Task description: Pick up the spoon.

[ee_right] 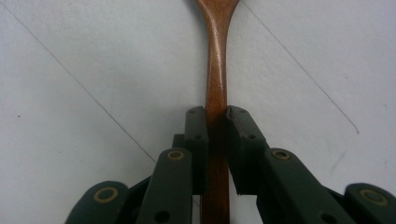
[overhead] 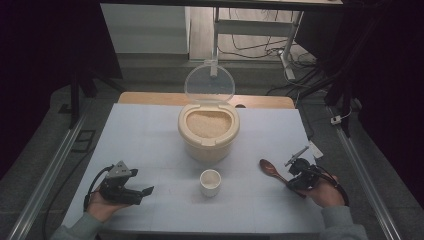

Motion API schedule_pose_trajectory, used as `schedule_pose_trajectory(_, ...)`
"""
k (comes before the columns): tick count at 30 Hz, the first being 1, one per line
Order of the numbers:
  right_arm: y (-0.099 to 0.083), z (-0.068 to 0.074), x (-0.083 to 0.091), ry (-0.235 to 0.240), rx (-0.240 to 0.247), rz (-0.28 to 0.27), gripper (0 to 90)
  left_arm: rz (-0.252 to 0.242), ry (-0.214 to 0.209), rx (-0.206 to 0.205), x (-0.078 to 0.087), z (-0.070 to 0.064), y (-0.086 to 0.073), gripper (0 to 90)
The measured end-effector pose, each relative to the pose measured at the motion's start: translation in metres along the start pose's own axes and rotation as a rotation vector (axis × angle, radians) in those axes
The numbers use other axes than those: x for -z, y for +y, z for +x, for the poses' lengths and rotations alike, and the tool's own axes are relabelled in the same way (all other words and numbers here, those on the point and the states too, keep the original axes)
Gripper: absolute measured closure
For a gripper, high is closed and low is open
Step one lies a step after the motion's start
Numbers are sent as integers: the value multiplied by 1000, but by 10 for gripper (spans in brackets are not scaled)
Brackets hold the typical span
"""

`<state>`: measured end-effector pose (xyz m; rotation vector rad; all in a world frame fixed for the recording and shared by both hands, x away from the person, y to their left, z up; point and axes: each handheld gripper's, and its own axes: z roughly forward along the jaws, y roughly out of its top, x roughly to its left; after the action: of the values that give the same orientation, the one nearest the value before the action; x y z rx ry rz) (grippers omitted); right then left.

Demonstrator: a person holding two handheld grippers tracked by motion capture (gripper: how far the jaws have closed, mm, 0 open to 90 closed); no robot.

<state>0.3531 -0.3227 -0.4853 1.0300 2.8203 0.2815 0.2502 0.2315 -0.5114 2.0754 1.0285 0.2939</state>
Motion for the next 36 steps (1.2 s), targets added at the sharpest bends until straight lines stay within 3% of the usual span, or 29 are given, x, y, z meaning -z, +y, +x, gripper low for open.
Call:
schedule_pose_trajectory(4, -3, 1, 1, -10, 3, -34, 791, 3, 1, 0, -1, 0, 0, 109)
schedule_pose_trajectory(8, -6, -1, 3, 12, -17, -81, 792, 3, 3, 2, -1, 0, 0, 109)
schedule_pose_trajectory(14, -9, -3, 20, 33, -39, -180, 792, 3, 4, 2, -1, 0, 0, 109)
schedule_pose_trajectory(18, -8, -2, 27, 36, -40, -210, 792, 3, 5, 1, 0, 0, 0, 109)
schedule_pose_trajectory(26, -8, 2, 39, 39, -28, -286, 792, 2, 5, 5, 0, 0, 0, 109)
schedule_pose_trajectory(36, -6, 12, 61, 56, 21, -396, 792, 3, 4, 6, 0, 0, 0, 109)
